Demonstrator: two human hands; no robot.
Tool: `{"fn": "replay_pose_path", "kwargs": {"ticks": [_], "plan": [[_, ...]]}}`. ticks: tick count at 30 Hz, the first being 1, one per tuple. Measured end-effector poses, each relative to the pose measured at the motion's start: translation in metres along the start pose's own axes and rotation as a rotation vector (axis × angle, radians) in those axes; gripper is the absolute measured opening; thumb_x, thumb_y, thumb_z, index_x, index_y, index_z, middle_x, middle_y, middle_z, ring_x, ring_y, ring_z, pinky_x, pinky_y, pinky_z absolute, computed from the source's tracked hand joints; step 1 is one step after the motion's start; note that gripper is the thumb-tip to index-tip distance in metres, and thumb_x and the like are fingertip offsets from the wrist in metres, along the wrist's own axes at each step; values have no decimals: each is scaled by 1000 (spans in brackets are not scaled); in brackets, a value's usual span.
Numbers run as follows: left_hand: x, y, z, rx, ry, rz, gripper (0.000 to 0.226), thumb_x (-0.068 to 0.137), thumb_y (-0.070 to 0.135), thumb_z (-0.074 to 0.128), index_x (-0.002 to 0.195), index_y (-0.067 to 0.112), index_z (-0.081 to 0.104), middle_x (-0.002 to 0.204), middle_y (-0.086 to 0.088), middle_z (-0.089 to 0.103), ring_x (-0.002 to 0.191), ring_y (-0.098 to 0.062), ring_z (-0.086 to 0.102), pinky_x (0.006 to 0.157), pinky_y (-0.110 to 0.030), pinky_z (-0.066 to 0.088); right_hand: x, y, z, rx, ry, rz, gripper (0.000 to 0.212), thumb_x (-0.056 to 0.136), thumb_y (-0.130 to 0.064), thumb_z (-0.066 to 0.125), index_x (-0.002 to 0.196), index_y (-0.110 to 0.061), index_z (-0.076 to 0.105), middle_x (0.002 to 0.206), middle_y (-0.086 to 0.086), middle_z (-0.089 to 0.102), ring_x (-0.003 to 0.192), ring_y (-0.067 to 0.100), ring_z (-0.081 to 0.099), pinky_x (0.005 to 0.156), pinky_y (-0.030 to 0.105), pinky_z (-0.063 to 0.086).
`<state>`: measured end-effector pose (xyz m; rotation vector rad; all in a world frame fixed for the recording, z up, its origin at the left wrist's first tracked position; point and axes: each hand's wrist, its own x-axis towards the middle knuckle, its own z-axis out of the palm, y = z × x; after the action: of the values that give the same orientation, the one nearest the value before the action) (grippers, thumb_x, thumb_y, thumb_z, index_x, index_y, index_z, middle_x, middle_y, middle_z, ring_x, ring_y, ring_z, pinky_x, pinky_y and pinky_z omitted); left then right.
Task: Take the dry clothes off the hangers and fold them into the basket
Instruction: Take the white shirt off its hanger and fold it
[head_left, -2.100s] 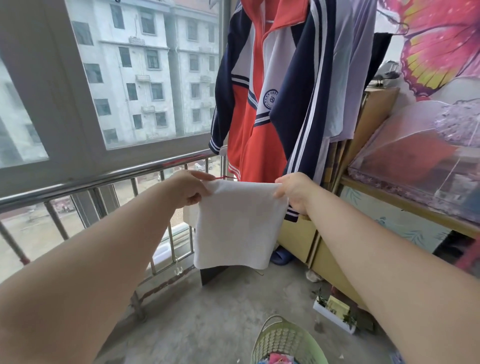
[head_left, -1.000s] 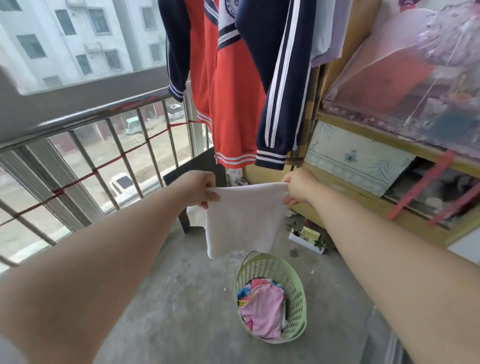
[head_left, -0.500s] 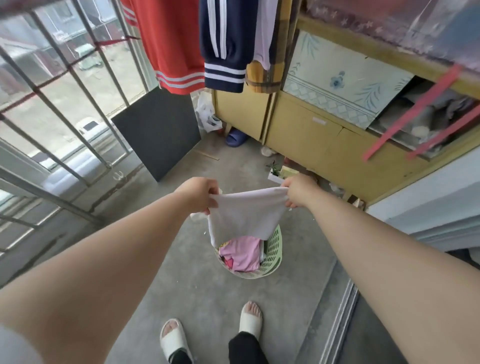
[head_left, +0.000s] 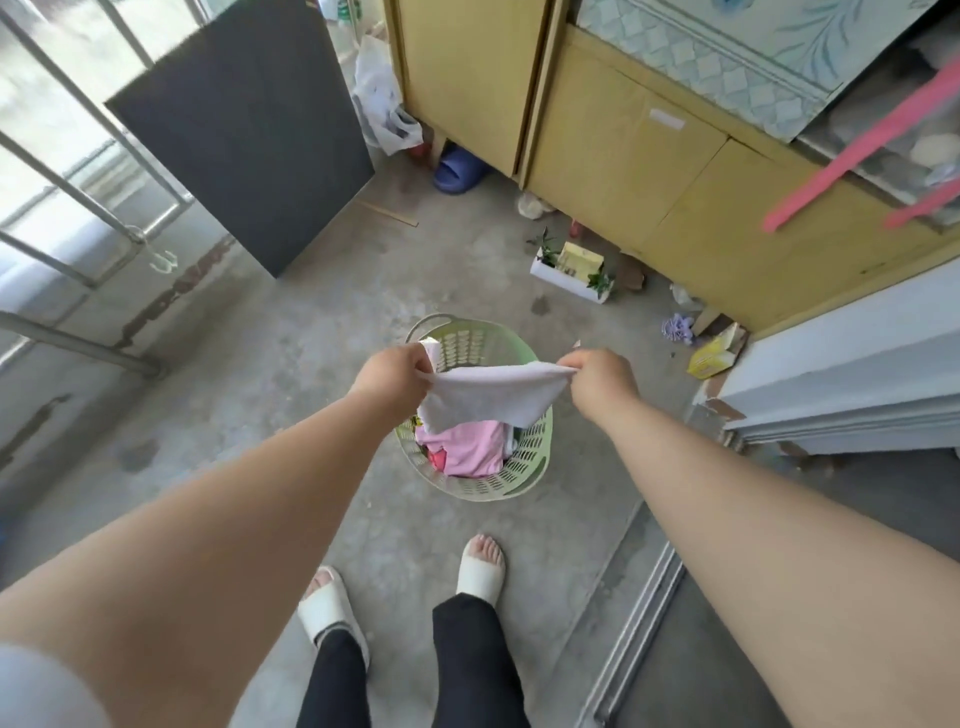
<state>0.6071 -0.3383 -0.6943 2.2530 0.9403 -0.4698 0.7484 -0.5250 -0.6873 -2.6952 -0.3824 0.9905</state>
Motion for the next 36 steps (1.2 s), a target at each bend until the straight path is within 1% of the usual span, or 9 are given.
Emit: {"fn": "replay_pose_path", "kwargs": {"ticks": [3,5,7,10,12,19,24,30,36], "plan": [[14,-4,21,2,26,9,18,88,7,51,100,11,64,101,-10,64,85,-28,58,61,-25,38,9,13,16,106,55,-11,46,84,9,44,115,-13,70,120,15,66,111,30,60,81,22,40],[22,-13,38,21,-47,-7,19,88,9,55,104,12,64,111,-10,62,96,-29,59,68,-25,39,13,22,31,100,20,-1,46,86,9,44,118,-11,68,127,14,62,118,29,57,92,22,40],[23,-22,54,116,-220,-22,27,86,14,61,113,15,62,121,-8,59,104,-26,58,75,-26,42,17,32,50,-30,-141,-10,44,89,5,45,125,-11,64,136,12,56,125,28,52,100,24,37],[20,-29,73,408,-531,-9,41,91,25,59,130,16,56,134,-7,53,120,-24,52,96,-26,40,18,41,76,-271,-403,0,40,94,-3,44,132,-9,58,139,12,53,127,29,50,103,30,41],[20,-33,79,463,-620,-3,43,94,25,56,136,18,51,140,-4,49,128,-22,46,104,-27,34,19,44,85,-314,-476,2,38,95,-6,44,131,-8,58,136,12,55,125,28,51,101,30,42],[30,-34,64,345,-450,-12,40,92,28,57,132,21,54,134,-1,55,120,-22,53,100,-29,42,25,13,74,-267,-377,-89,44,96,-4,42,135,-19,56,146,5,47,131,27,47,109,31,36],[27,-20,43,267,-375,14,36,91,27,59,127,21,57,127,-3,59,114,-22,57,94,-30,45,22,-18,55,-195,-327,-142,48,93,0,45,136,-18,55,145,4,48,129,25,48,106,29,39],[9,-1,0,244,-321,47,41,90,28,62,129,20,55,129,-4,57,116,-22,55,97,-32,45,3,-58,18,-127,-237,-194,41,89,-5,59,130,-14,58,132,8,59,118,26,56,100,31,45],[-19,20,-67,213,-246,62,44,90,28,63,131,18,53,133,-4,55,120,-22,53,100,-32,43,-32,-109,-39,-133,-177,-340,37,89,-9,62,126,-13,62,127,6,63,114,24,59,94,30,47]]}}
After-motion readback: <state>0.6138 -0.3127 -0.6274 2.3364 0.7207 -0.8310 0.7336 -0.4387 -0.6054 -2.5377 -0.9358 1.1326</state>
